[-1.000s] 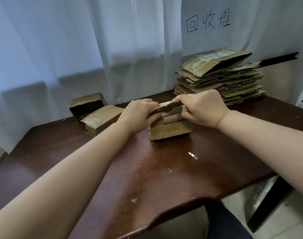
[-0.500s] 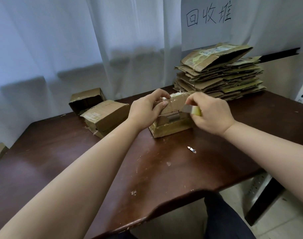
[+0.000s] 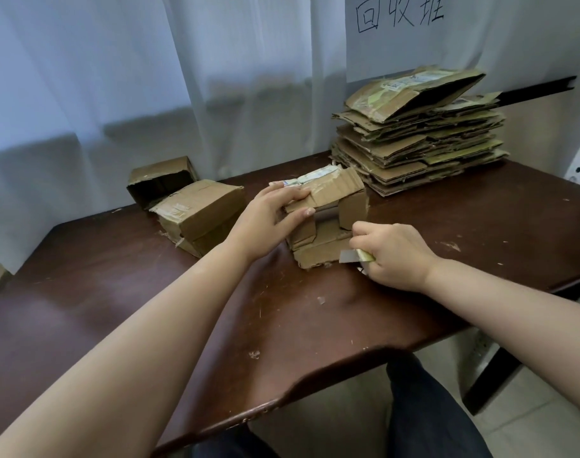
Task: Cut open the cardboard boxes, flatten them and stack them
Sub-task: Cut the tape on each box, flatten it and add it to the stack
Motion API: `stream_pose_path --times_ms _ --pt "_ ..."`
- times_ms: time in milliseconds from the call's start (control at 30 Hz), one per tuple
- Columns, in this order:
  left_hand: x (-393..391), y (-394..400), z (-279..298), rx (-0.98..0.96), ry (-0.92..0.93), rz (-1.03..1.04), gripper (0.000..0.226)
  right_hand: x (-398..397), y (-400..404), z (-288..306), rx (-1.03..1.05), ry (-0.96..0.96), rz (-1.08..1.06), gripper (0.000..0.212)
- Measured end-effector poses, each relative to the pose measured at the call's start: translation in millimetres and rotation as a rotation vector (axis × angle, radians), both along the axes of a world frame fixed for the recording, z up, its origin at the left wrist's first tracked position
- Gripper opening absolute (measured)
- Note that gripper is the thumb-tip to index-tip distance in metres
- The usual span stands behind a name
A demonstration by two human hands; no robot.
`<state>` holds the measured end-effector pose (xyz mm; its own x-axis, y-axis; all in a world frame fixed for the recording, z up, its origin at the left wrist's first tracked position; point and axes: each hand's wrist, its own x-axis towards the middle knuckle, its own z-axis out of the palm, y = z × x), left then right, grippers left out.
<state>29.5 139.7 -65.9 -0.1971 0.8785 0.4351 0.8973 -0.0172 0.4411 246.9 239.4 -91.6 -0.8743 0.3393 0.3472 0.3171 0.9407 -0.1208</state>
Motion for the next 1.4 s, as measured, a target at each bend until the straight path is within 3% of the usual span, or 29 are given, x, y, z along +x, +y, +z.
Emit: stream_pose_path --times_ms 167,333,500,600,933,1100,1200,1300,1400 --pt "11 6 3 -0.010 0.054 0.028 0.045 8 -1 0 -0.101 0.026 -0.057 0.018" --pt "33 19 -1 0.043 0.079 0.250 0.039 4 -1 13 -0.357 0.398 -0.381 0.019" --pt "38 24 -2 0.044 0.042 0.252 0.033 -16 -3 18 -0.392 0.452 -0.588 0.072" --pt "37 21 -2 0.039 0.031 0.235 0.036 -31 -4 16 -0.378 0.442 -0.631 0.081" --pt "38 15 -3 0.010 0.029 0.212 0.044 -31 -7 10 -0.395 0.417 -0.583 0.054" --pt "38 10 7 -0.093 -0.031 0.127 0.054 -6 20 6 -0.676 0.610 -0.482 0.017" --pt "31 0 13 -0.182 -0.106 0.005 0.070 -3 34 2 -0.769 0.583 -0.397 0.001" --pt "23 -11 11 -0.141 -0.166 -0.030 0.089 -4 34 1 -0.876 0.605 -0.331 0.009" --pt "19 -23 6 -0.052 -0.270 0.011 0.083 -2 26 4 -1.003 0.617 -0.279 0.015"
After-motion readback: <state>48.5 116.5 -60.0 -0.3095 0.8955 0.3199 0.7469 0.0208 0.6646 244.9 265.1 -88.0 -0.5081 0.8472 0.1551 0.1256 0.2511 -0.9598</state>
